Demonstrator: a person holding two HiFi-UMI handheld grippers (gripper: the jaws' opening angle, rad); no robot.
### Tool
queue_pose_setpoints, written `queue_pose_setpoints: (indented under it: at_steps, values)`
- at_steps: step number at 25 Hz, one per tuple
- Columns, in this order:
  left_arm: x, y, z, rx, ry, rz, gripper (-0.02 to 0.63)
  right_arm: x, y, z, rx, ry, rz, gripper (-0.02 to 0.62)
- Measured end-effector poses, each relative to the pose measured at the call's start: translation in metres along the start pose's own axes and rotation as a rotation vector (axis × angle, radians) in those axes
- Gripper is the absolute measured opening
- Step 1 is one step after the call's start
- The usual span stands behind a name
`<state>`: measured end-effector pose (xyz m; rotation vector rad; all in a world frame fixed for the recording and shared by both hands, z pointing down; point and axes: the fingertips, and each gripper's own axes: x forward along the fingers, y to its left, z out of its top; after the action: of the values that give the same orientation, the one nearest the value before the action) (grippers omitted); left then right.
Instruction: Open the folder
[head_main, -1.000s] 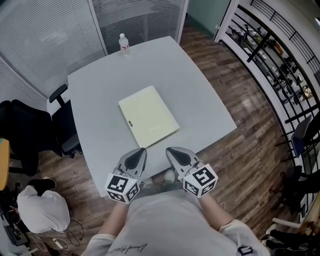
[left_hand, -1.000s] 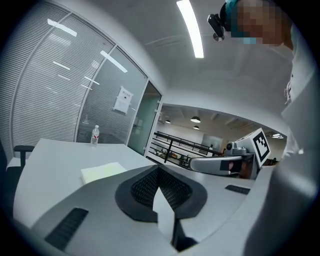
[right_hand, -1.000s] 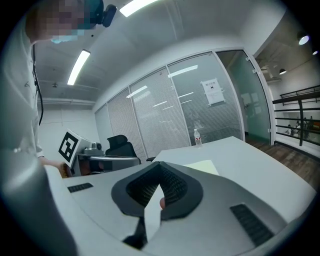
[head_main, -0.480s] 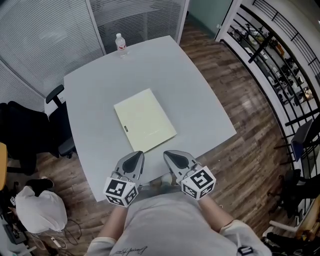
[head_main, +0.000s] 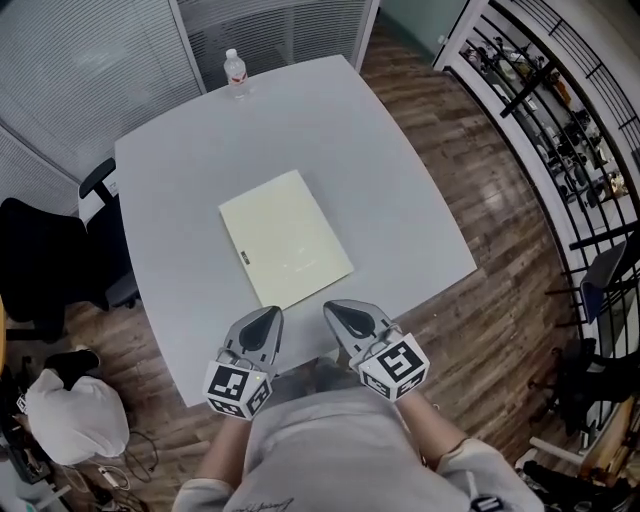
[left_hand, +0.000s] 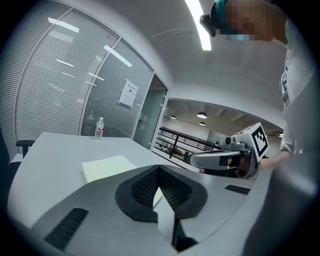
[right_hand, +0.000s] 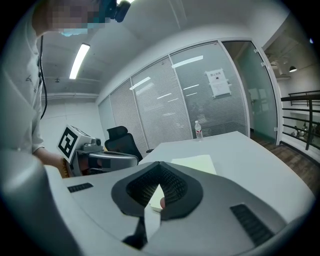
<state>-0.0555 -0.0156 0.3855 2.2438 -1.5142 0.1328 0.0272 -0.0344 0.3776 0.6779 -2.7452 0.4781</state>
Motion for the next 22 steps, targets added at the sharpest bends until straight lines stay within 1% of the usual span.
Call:
queue_pose_setpoints:
  at_steps: [5,10,14,18,22]
  values:
    - [-0.003,0.013,-0.006,-0.009,0.005,0.032,0.008,0.010,-0.003,-0.007,-0.017,0.014,0.018,0.020]
    - [-0.002,0.011,-0.009,-0.013,0.011,0.054,0.009,0.005,-0.014,-0.013,-0.049,0.027,0.008,0.020]
    - [-0.003,0.022,-0.021,-0.018,0.029,0.071,0.009,0.015,-0.021,-0.024,-0.057,0.060,-0.008,0.020]
    - [-0.006,0.030,-0.034,-0.023,0.045,0.083,0.008,0.025,-0.023,-0.036,-0.091,0.086,-0.004,0.020]
    - [-0.009,0.033,-0.042,-0.028,0.056,0.092,0.009,0.033,-0.021,-0.046,-0.102,0.107,0.005,0.020]
